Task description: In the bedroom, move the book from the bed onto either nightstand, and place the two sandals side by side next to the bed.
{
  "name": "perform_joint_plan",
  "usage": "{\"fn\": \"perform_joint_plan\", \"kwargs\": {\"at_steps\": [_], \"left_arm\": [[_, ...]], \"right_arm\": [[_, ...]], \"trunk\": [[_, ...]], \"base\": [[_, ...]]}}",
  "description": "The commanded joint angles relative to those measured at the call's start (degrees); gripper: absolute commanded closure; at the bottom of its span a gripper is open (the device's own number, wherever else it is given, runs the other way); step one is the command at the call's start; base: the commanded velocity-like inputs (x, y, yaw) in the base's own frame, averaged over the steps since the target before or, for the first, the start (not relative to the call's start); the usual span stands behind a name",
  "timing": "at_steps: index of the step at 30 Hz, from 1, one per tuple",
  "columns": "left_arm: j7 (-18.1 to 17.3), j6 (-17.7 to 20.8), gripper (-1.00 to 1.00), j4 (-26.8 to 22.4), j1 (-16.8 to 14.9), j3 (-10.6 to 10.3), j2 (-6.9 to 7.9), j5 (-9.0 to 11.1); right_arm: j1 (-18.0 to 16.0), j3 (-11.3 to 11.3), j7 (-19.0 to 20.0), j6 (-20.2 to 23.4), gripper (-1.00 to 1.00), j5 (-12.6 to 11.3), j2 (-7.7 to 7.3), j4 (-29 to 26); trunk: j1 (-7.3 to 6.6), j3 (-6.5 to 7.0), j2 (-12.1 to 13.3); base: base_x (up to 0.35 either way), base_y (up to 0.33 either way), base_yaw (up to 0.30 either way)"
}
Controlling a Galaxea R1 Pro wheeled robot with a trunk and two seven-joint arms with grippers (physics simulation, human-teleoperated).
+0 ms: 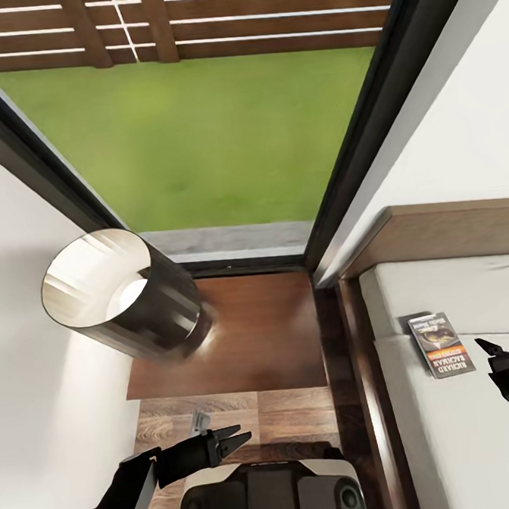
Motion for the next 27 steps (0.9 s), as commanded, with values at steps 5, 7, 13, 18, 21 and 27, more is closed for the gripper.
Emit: {"fn": "perform_joint_plan", "kwargs": {"at_steps": [5,7,13,18,21,27], "left_arm": [[-0.3,0.6,-1.0,0.0,0.0,0.2,-0.06,-0.1],[-0.3,0.6,-1.0,0.0,0.0,0.3,-0.06,-0.1],[-0.3,0.6,-1.0,0.0,0.0,0.2,-0.06,-0.1],[-0.3,0.6,-1.0,0.0,0.0,0.3,-0.06,-0.1],[-0.3,0.6,-1.0,0.0,0.0,0.2,-0.06,-0.1],[-0.3,0.6,-1.0,0.0,0.0,0.3,-0.06,-0.1]], "right_arm": [[0.0,-0.2,0.1,0.4,-1.0,-0.2,0.01,0.0],[0.0,-0.2,0.1,0.4,-1.0,-0.2,0.01,0.0],[-0.1,-0.2,0.1,0.4,-1.0,-0.2,0.01,0.0],[-0.1,-0.2,0.1,0.4,-1.0,-0.2,0.01,0.0],[-0.1,-0.2,0.1,0.4,-1.0,-0.2,0.01,0.0],[0.0,-0.2,0.1,0.4,-1.0,-0.2,0.01,0.0]], "trunk": [[0.03,-0.09,-0.1],[0.03,-0.1,-0.1],[0.03,-0.1,-0.1],[0.03,-0.1,-0.1],[0.03,-0.1,-0.1],[0.03,-0.1,-0.1]], "base": [[0.162,0.0,0.0],[0.185,0.0,0.0],[0.059,0.0,0.0],[0.089,0.0,0.0],[0.233,0.0,0.0],[0.182,0.0,0.0]]}}
